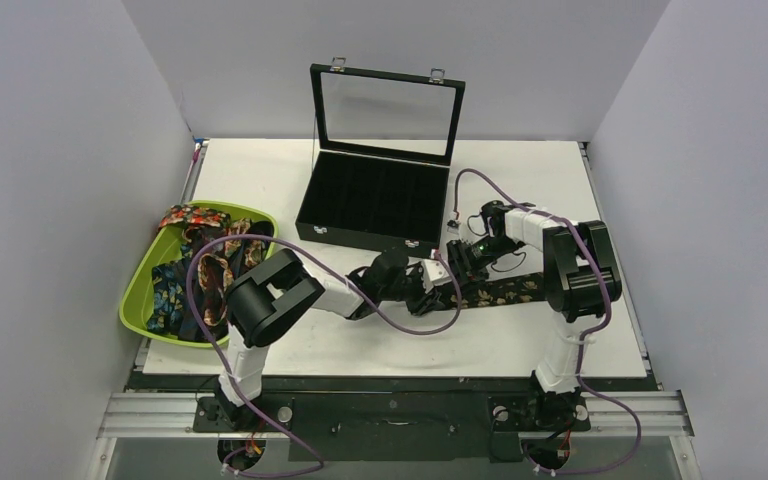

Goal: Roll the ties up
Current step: Roll the tie at the center of the board.

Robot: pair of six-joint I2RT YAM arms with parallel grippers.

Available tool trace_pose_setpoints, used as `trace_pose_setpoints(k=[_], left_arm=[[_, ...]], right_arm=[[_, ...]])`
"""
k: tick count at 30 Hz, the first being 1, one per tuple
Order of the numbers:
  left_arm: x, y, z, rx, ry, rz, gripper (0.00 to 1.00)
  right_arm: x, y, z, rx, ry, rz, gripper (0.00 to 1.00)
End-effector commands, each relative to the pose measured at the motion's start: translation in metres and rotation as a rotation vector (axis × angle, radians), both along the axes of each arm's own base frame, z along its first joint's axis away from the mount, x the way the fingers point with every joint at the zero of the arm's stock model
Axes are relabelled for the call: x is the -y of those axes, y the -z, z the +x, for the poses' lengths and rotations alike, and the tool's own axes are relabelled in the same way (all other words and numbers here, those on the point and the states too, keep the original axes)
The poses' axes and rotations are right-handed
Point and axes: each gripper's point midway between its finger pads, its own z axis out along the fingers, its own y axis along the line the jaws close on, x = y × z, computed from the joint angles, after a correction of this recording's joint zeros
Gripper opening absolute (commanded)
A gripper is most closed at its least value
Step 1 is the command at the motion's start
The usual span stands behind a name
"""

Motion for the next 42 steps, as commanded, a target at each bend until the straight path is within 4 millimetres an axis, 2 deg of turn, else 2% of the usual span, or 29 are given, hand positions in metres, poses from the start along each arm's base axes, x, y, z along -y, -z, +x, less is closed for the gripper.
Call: trace_pose_setpoints(k=[1, 4, 9, 12, 19, 20, 21, 22, 24, 26, 29, 33, 38, 42], left_arm=[[-0.041, 0.031, -0.006, -0.024, -0.044, 0.151, 0.19], [-0.046, 0.036, -0.012, -0.047, -0.046, 0.171, 0.18], [-0.044, 0.036, -0.012, -0.056, -0.047, 0.171, 0.18], [-0.042, 0.036, -0.012, -0.054, -0.041, 0.171, 0.18], [-0.043, 0.041, -0.013, -0.066, -0.032, 0.19, 0.19], [-0.043, 0.04, -0.013, -0.067, -0.032, 0.189, 0.22], [-0.043, 0.039, -0.012, -0.072, -0.038, 0.185, 0.25], [-0.043, 0.037, -0.012, -0.078, -0.036, 0.176, 0.36], [-0.043, 0.029, -0.012, -0.091, -0.035, 0.141, 0.51], [-0.044, 0.02, -0.011, -0.087, -0.033, 0.102, 0.58], [-0.045, 0.005, -0.01, -0.057, -0.022, 0.051, 0.62], [-0.038, -0.003, -0.009, -0.043, -0.006, 0.007, 0.67], [-0.015, -0.013, -0.008, -0.04, 0.011, -0.067, 0.7], [-0.001, -0.01, -0.003, -0.03, 0.02, -0.087, 0.68]], right_arm=[[0.017, 0.007, 0.013, 0.109, -0.038, -0.09, 0.37], [0.017, -0.008, 0.003, 0.074, -0.018, -0.04, 0.42], [0.011, -0.004, -0.015, -0.017, -0.013, 0.033, 0.41], [0.008, -0.002, -0.017, -0.035, -0.016, 0.052, 0.35], [0.006, 0.004, -0.008, -0.02, -0.008, 0.037, 0.12], [0.009, 0.008, -0.008, -0.015, -0.014, 0.014, 0.09], [0.011, 0.011, -0.008, -0.01, -0.018, -0.007, 0.01], [0.017, 0.018, -0.007, -0.003, -0.021, -0.059, 0.0], [0.028, 0.029, -0.002, 0.015, -0.013, -0.14, 0.0], [0.037, 0.038, 0.002, 0.032, -0.013, -0.203, 0.0], [0.045, 0.045, 0.003, 0.049, -0.029, -0.272, 0.0], [0.052, 0.053, 0.0, 0.064, -0.049, -0.349, 0.0], [0.052, 0.058, 0.005, 0.077, -0.031, -0.378, 0.0], [0.052, 0.061, 0.007, 0.073, -0.028, -0.38, 0.0]])
